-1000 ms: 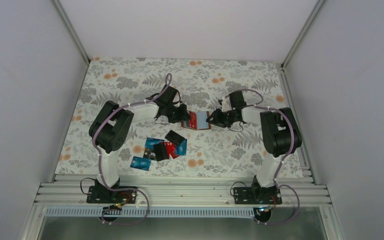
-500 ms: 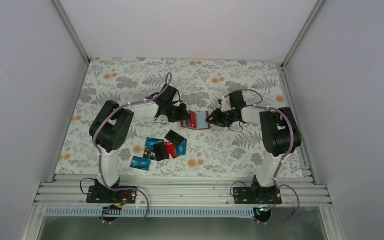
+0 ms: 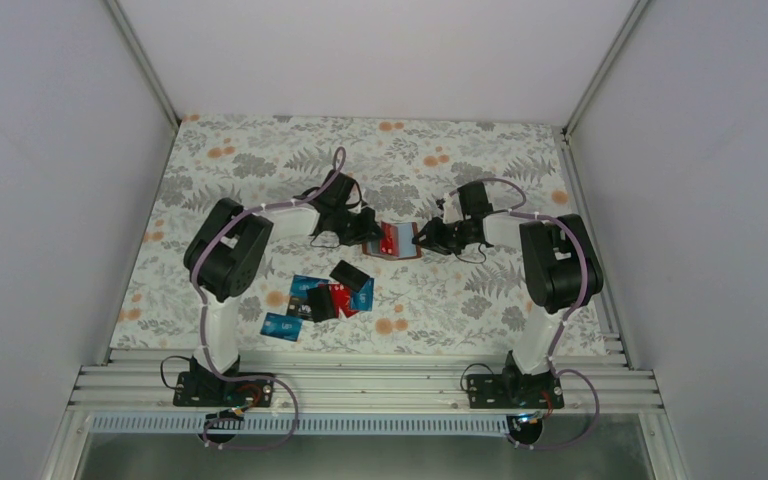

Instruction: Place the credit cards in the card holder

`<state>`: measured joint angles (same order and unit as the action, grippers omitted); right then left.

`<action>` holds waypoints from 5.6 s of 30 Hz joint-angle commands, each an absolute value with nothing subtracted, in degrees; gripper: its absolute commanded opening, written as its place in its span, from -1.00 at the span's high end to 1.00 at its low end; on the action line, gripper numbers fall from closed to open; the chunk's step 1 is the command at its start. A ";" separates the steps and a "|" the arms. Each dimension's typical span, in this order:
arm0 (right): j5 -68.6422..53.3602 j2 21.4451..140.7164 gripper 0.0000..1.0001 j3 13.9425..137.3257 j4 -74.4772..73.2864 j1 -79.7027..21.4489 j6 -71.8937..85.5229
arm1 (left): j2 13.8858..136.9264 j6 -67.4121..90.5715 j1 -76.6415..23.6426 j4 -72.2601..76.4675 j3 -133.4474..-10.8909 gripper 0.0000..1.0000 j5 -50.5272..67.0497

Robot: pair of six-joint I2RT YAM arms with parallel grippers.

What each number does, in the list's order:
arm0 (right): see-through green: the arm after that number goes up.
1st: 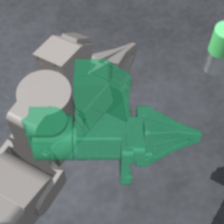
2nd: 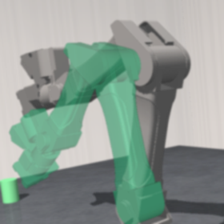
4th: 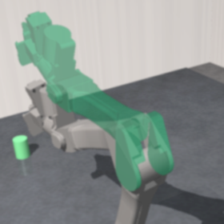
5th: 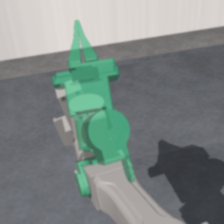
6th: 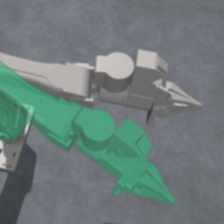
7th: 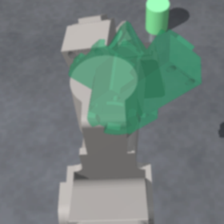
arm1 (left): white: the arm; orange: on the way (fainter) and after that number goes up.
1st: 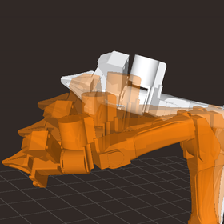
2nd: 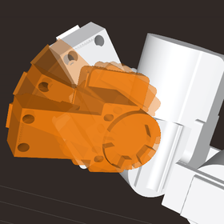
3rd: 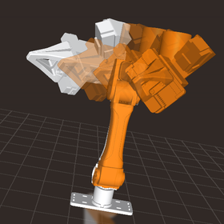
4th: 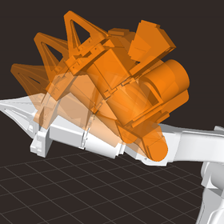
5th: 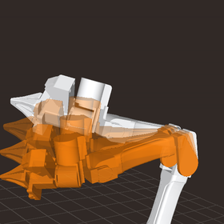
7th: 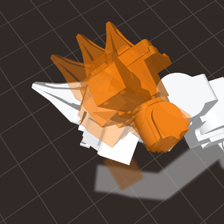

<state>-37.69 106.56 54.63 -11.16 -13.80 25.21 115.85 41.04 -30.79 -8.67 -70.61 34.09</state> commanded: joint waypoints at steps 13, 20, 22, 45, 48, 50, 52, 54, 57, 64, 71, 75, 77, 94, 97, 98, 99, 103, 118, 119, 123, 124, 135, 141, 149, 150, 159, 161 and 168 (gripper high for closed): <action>-36.03 108.04 0.45 53.43 -12.85 -14.07 24.84 | 119.40 43.39 -31.41 -6.13 -71.39 0.95 36.21; -36.19 108.01 0.47 53.21 -12.73 -14.35 25.11 | 120.51 44.06 -32.13 -5.98 -72.54 0.95 36.39; -36.32 108.02 0.48 53.17 -12.70 -14.35 25.14 | 120.79 44.33 -32.33 -5.87 -72.68 0.95 36.34; -37.17 106.65 0.81 50.12 -11.17 -14.79 26.28 | 121.93 46.89 -33.41 -4.09 -72.81 0.95 36.08; -37.47 106.66 0.83 49.75 -10.90 -14.98 26.45 | 121.98 47.39 -33.49 -3.64 -72.52 0.95 36.12; -37.46 106.50 0.85 49.54 -10.90 -15.20 26.62 | 122.06 47.75 -33.57 -3.20 -72.30 0.95 36.27; -37.52 106.19 0.86 49.28 -10.82 -15.41 26.86 | 122.02 48.18 -33.67 -2.94 -72.05 0.95 36.34; -37.53 105.99 0.87 48.93 -10.64 -15.60 27.05 | 121.95 48.67 -33.81 -2.75 -71.78 0.95 36.17; -37.57 105.77 0.87 48.34 -10.25 -15.88 27.45 | 121.67 49.92 -33.93 -1.95 -70.86 0.95 35.82; -37.79 105.46 0.88 47.30 -9.41 -16.51 28.08 | 122.10 50.98 -34.77 -1.29 -70.40 0.95 35.82; -37.53 105.21 0.88 47.54 -9.74 -16.63 27.87 | 121.75 50.47 -35.42 -2.19 -70.02 0.95 35.04; -37.19 104.73 0.88 47.72 -10.17 -16.60 27.56 | 121.33 49.40 -35.57 -2.95 -70.01 0.95 34.10; -37.03 104.53 0.88 47.72 -10.36 -16.60 27.43 | 121.12 49.13 -35.57 -3.16 -70.05 0.91 33.93; -36.70 103.92 0.88 47.54 -10.93 -16.59 27.01 | 119.54 50.45 -35.93 -4.28 -70.14 0.52 30.84; -36.38 103.86 0.88 47.72 -11.18 -16.55 26.80 | 117.96 49.67 -35.95 -6.23 -70.21 0.46 29.09; -36.25 103.93 0.88 47.79 -11.22 -16.53 26.72 | 117.47 49.25 -36.01 -7.41 -70.34 0.39 28.43; -36.07 103.96 0.88 47.86 -11.32 -16.55 26.64 | 116.96 48.82 -36.03 -8.39 -70.58 0.29 27.80; -35.74 104.05 0.88 48.19 -11.55 -16.53 26.44 | 114.89 47.36 -36.21 -10.49 -70.55 -0.04 25.61; -33.33 102.37 0.73 51.10 -15.03 -16.29 24.62 | 108.65 42.22 -36.73 -15.97 -71.00 -0.60 20.12; -33.19 102.13 0.70 51.24 -15.32 -16.19 24.39 | 107.96 41.44 -36.79 -16.33 -70.86 -0.59 19.24; -32.79 100.98 0.56 51.91 -16.43 -16.23 24.04 | 106.13 36.80 -36.74 -16.81 -70.80 -0.45 17.19; -32.66 100.57 0.53 52.22 -16.70 -16.25 23.91 | 106.05 35.76 -36.74 -17.29 -70.98 -0.41 16.85; -39.47 98.57 0.46 54.05 -15.94 -16.44 24.30 | 109.08 30.87 -36.69 -15.69 -70.95 0.36 18.32; -40.07 98.85 0.47 54.57 -16.00 -16.78 24.74 | 111.61 30.29 -36.70 -16.05 -72.17 0.52 19.41; -41.04 99.58 0.47 55.12 -15.73 -17.17 25.05 | 113.40 30.25 -36.69 -16.02 -72.44 0.67 19.85; -41.09 99.71 0.47 55.31 -15.73 -17.14 25.05 | 113.54 30.24 -36.70 -16.03 -72.53 0.70 19.94; -41.23 100.32 0.48 55.59 -15.73 -17.36 24.85 | 114.35 30.37 -36.73 -15.92 -73.01 0.84 20.53; -41.24 100.24 0.48 55.63 -15.80 -17.35 24.79 | 114.66 30.37 -36.72 -15.86 -73.11 0.85 20.74; -42.24 100.14 0.48 55.48 -15.38 -17.34 24.71 | 116.02 30.57 -36.73 -16.36 -73.28 0.91 19.99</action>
